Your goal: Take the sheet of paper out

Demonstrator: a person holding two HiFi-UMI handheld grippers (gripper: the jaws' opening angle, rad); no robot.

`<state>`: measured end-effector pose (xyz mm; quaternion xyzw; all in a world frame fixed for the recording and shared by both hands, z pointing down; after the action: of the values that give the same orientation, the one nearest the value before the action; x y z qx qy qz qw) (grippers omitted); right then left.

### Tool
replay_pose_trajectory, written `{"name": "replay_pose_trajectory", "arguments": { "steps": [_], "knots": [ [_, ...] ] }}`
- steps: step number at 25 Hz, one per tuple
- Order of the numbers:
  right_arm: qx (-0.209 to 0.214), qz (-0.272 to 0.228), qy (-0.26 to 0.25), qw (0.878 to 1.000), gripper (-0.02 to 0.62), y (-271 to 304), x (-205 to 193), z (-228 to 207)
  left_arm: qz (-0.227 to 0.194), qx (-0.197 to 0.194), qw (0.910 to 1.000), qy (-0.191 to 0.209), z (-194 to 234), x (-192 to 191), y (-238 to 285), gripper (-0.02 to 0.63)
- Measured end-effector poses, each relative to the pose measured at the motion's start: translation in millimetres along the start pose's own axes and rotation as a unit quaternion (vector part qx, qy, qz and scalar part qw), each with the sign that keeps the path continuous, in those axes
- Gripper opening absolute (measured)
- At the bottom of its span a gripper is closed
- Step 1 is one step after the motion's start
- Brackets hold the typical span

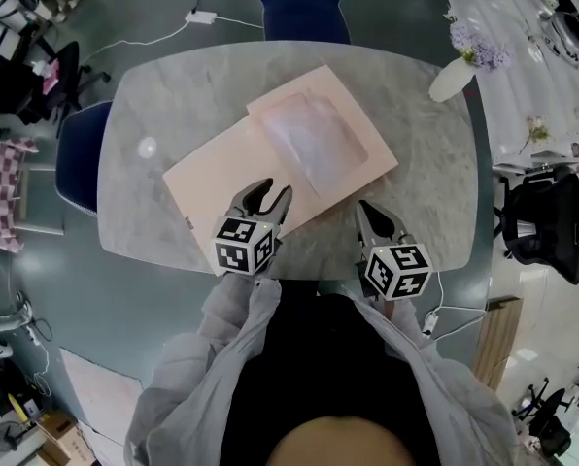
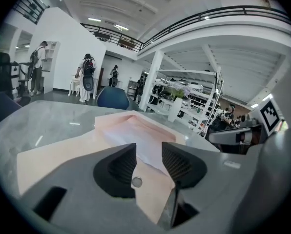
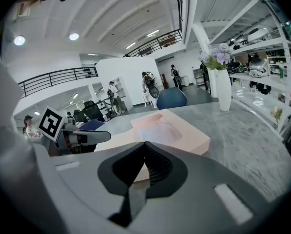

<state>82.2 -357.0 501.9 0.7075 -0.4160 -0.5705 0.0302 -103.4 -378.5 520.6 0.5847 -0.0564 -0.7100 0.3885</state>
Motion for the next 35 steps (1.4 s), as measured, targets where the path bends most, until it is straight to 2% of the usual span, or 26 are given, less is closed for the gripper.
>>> {"name": "replay_pose_trajectory", "arguments": {
  "steps": [10,15,22,30,35],
  "knots": [
    [0.002,0.029,-0.003,1.0,0.008,39,10,-8,0.046,-0.001,0.9989,-0.002,28,9,64,0.204],
    [0.003,0.04,-0.006,0.999,0.008,54,12,-10,0.07,0.022,0.9971,-0.019,41,7,96,0.215],
    [-0.002,0.055,-0.004,0.998,0.008,71,13,-19,0.095,0.06,0.9935,-0.018,64,3,134,0.248],
    [-0.009,0.072,-0.004,0.997,0.008,79,8,-27,0.099,0.099,0.9899,0.019,75,8,167,0.284],
    [-0.011,0.073,-0.001,0.997,0.008,84,9,-33,0.132,0.111,0.9839,0.047,85,1,183,0.288]
  ]
}}
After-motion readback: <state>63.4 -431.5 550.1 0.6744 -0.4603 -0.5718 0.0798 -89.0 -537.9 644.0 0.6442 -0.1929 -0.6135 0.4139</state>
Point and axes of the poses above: the fingertips, and each gripper's own axes: y forward along the fingers, z to its left, x out of its top, the point moved 3 cm from there along -y, backward along the fingers, and after that the axes turned 2 degrees about z, right-handed, at the moved point
